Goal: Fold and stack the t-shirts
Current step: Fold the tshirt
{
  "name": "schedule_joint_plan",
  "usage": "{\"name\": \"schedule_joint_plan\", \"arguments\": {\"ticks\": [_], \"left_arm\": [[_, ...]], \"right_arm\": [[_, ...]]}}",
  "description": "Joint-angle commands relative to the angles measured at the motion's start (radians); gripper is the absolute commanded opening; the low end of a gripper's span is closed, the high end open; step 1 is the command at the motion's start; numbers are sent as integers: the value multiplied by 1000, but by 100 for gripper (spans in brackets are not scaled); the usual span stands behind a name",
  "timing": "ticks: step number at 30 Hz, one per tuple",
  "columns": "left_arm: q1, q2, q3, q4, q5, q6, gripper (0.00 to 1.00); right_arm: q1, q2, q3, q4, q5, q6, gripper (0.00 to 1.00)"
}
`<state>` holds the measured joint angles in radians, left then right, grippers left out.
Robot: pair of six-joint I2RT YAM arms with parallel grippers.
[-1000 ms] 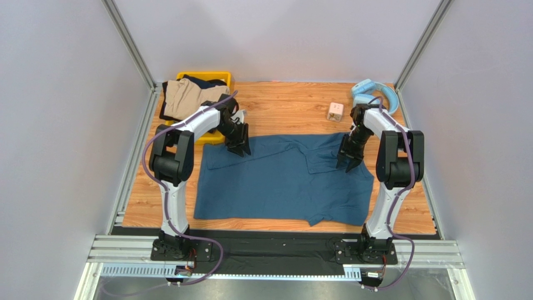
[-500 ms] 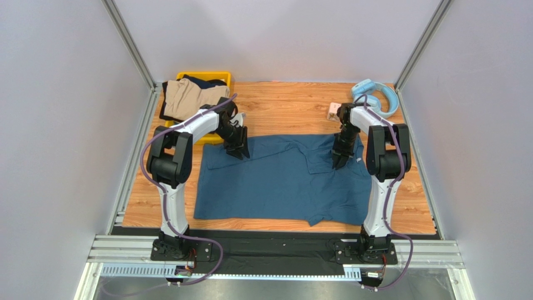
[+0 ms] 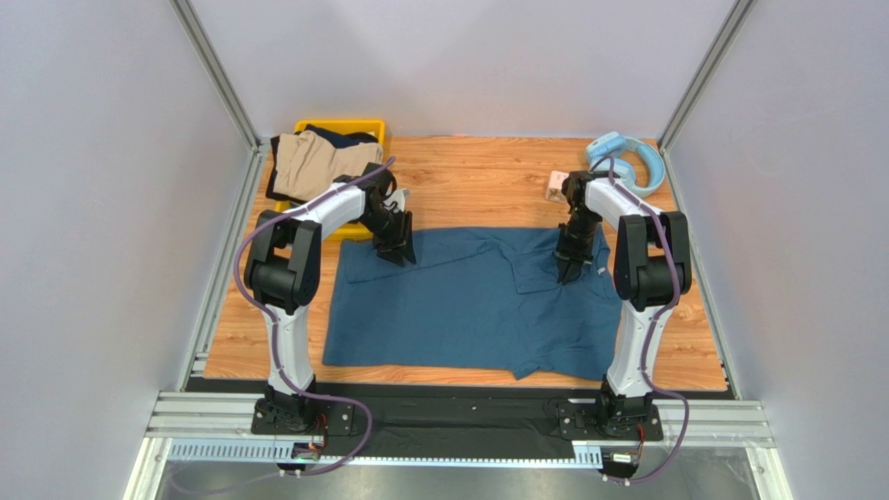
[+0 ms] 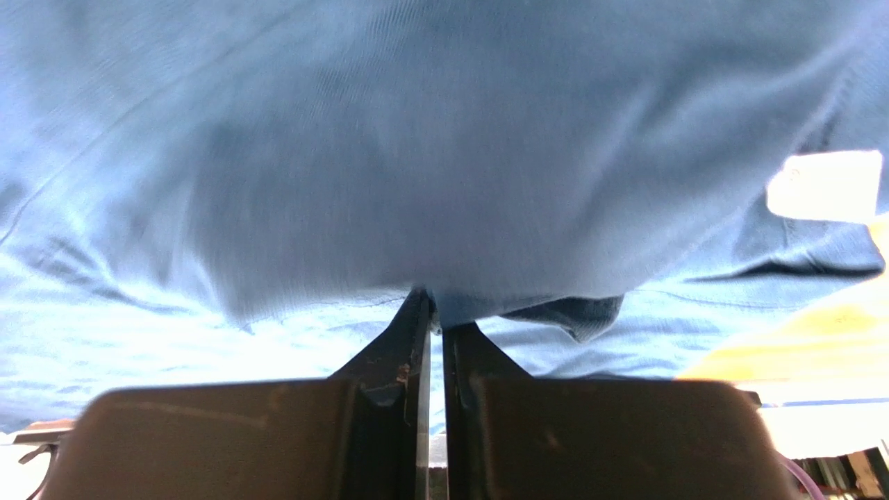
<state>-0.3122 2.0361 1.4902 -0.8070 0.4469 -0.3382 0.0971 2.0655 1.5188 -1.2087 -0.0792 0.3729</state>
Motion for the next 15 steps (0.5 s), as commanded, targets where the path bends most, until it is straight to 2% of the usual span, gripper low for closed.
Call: {"name": "schedule_joint_plan", "arguments": {"ticks": [1,2,7,15], "left_arm": [[4,-36,4,23,16,8,43],[4,-37,5,22,18,7,43],[4,-37,2,22,22,11,43],[4,-40,-8,26,26,19,43]], "right_arm": [[4,-80,0,-28,24,-5,2],[6,-79,4,-31,21,-6,1],[4,-82,35,-61,22,-12,7],[6,-90,49,-97,52,-26,9]]}}
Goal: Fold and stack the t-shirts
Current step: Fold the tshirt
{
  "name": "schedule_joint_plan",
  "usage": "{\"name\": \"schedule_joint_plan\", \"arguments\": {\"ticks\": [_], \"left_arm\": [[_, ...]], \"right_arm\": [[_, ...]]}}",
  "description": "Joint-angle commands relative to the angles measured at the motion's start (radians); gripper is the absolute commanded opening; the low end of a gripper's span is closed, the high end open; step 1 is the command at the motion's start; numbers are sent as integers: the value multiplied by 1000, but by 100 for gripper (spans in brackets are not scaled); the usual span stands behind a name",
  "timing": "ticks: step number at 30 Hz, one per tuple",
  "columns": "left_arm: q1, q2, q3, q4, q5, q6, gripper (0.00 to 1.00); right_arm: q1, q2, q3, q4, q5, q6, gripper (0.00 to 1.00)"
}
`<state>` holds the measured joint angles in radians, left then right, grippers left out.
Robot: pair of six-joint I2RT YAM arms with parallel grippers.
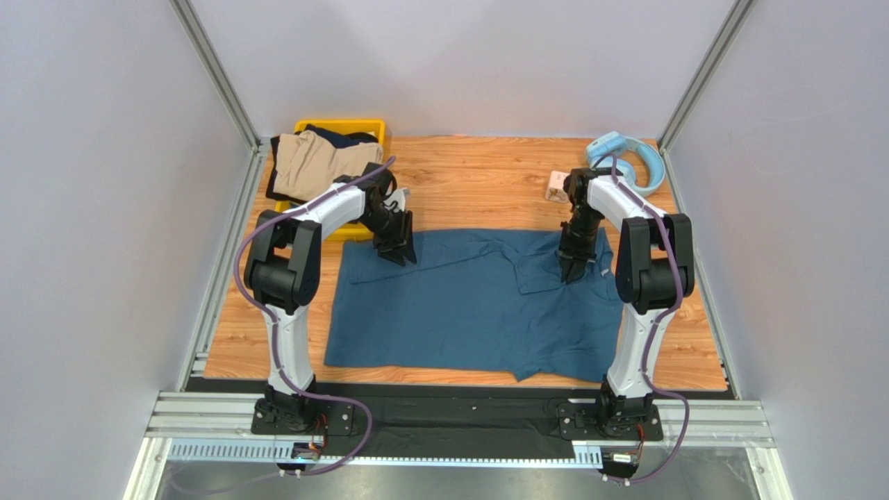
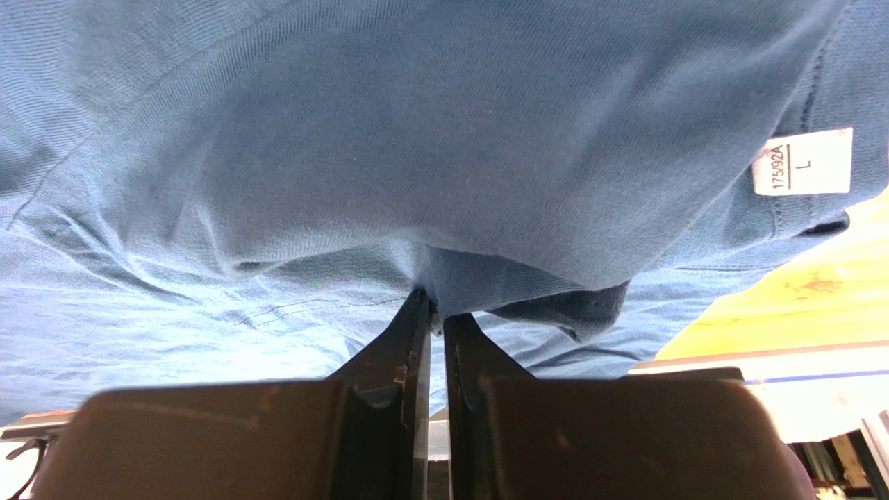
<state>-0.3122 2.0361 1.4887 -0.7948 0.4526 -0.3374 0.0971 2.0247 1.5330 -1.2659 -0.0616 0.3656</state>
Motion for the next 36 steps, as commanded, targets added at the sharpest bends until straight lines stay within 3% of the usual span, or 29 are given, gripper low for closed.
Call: {"name": "schedule_joint_plan", "arguments": {"ticks": [1,7,17,24,27,30,34,36], "left_arm": [[4,-39,-8,12,20,18,43],[4,-34,-10,19,32,17,43],[4,-40,-21,25,32,20,43],[4,-33,-19,32,44,15,43],[4,-33,-18,32,47,15,43],[4,-33,-19,34,49,15,42],[4,-33,-19,34,49,17,42],[4,-33,-21,34,49,17,42]], "right_arm": [[4,-50,33,-41,34,-19,10],[4,-35,42,-43,57,-24,14],[6,-11,90,-49,52,-24,8],[4,-3,101,-66,54,-33,21],[4,-7,102,-79,51,-40,19],[4,-18,98,-81,57,-47,0],[4,-27,92,-84,51,-53,0],[4,-35,84,-78,42,-56,11]]}}
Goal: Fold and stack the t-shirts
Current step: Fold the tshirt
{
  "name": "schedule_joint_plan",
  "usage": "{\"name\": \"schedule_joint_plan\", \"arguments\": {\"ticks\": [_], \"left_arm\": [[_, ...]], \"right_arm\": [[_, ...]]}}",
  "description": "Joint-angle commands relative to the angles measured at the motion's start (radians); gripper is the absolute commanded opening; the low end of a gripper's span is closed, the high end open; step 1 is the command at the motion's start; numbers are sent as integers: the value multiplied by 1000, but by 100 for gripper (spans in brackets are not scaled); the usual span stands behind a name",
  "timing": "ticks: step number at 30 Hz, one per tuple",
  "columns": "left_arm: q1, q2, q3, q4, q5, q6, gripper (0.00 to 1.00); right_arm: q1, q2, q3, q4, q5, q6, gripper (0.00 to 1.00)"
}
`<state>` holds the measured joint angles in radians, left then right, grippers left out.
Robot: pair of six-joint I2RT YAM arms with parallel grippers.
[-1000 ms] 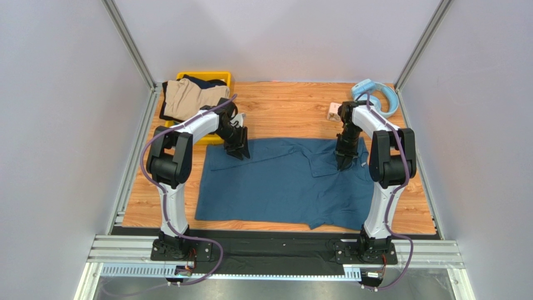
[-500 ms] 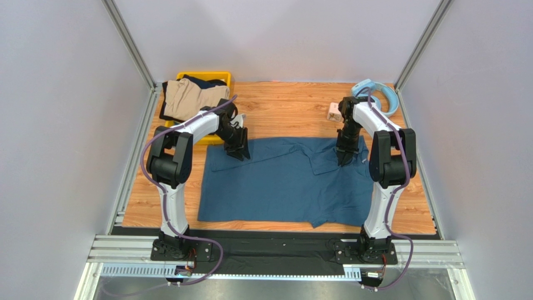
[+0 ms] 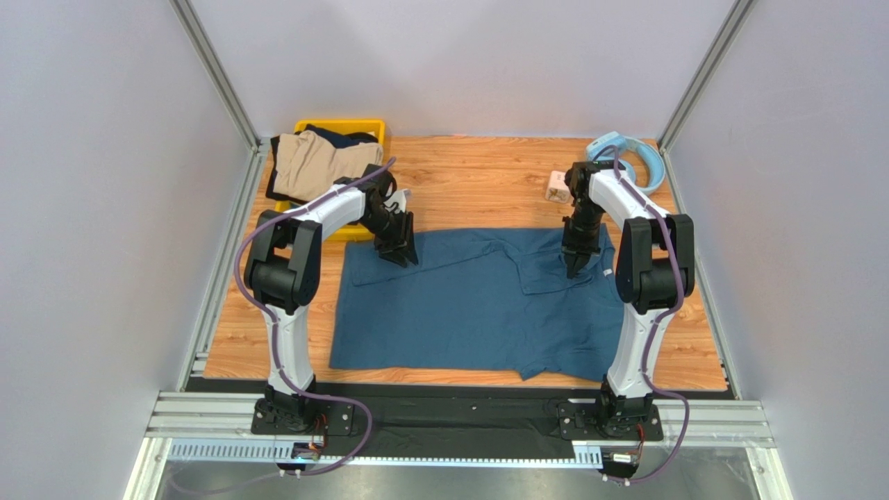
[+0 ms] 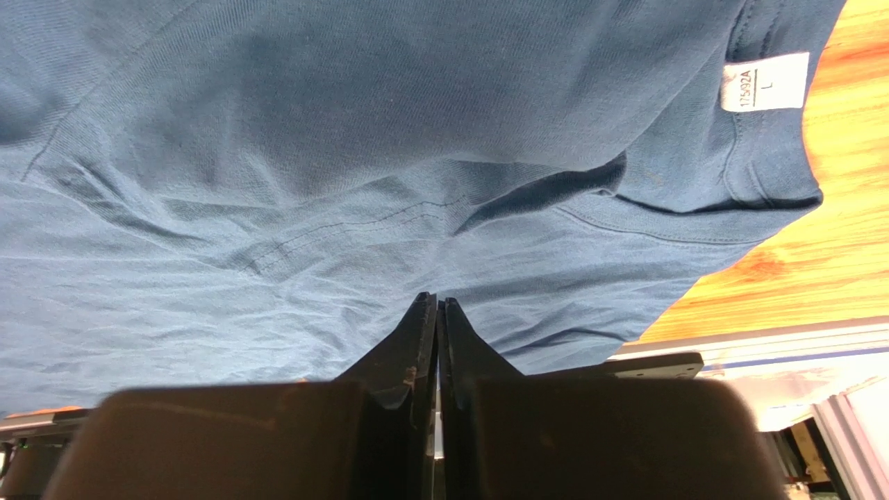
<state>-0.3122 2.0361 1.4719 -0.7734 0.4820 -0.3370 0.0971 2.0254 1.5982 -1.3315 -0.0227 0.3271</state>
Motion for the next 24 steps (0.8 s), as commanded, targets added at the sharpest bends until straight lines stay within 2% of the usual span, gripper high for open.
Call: {"name": "schedule_joint_plan", "arguments": {"ticks": [1,2,5,10,24], "left_arm": [[4,-34,-5,13,20,15,42],[4,-36,-7,14,21,16,42],[4,-39,-15,14,21,16,42],[4,-50,-35,16,18,21,42],[4,-48,-15,-18,10,32,42]], "right_arm": [[4,-42,11,-8,-8,-17,18],[4,-45,-7,0,-9,-17,27],[3,-54,-55,28,65,-16,32],[-33,-67,-106,112,95,-14,33],[-37,50,-72,143,109,-25,31]]}}
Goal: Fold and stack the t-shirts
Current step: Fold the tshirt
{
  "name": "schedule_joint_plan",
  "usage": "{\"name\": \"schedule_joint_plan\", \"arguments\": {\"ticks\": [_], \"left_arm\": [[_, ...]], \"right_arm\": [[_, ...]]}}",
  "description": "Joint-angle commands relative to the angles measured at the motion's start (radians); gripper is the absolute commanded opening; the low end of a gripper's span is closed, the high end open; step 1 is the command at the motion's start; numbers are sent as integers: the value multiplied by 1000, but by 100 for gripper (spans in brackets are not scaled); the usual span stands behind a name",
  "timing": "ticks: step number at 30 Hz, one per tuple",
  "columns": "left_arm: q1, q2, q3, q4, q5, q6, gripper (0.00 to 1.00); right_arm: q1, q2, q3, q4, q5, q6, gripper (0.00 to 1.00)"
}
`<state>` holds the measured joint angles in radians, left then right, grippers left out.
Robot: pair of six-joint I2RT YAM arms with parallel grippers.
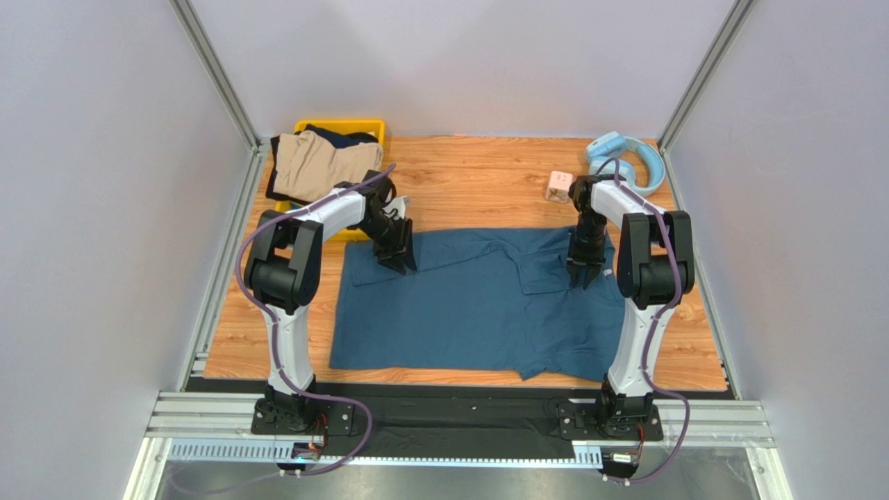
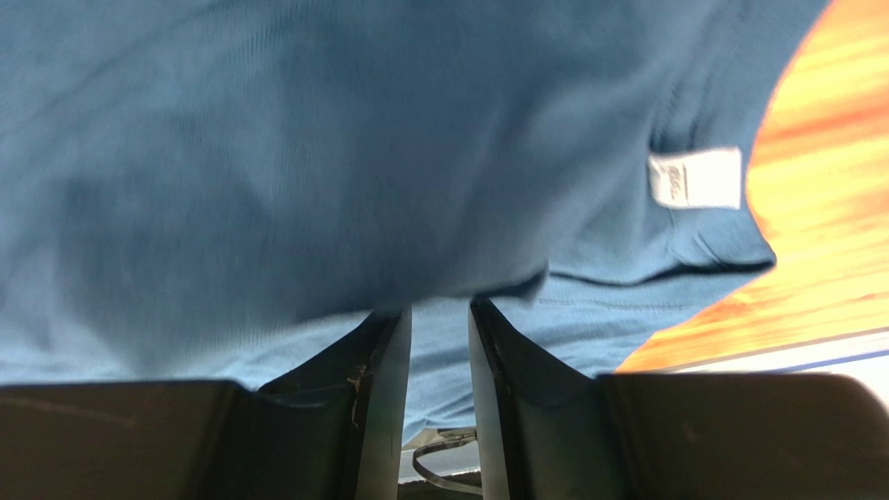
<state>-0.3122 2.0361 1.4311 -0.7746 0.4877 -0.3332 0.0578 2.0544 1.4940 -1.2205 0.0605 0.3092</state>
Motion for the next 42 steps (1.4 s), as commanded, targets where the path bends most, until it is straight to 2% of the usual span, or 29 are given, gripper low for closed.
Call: {"name": "schedule_joint_plan", "arguments": {"ticks": [1,31,35,38,39,40,42], "left_arm": [[4,-48,26,-18,3,28,42],[2,-42,35,-6,26,-12,42],[-5,-40,37,-6,26,-12,42],[-7,-37,32,-6,28,-9,42],[-8,-37,32,-6,31,-7,42],[-8,-36,32,-6,31,-7,42],[-10,-34,31,-6,32,-6,42]], "right_arm": [[2,26,32,33,27,-5,31],[-18,-13,45,61,65,10,30],[-32,9,51,61,47,7,28],[-32,21,52,65,47,8,19],[-33,26,54,65,45,8,6],[-33,26,55,64,45,13,1],[-33,18,60,62,44,13,0]]}}
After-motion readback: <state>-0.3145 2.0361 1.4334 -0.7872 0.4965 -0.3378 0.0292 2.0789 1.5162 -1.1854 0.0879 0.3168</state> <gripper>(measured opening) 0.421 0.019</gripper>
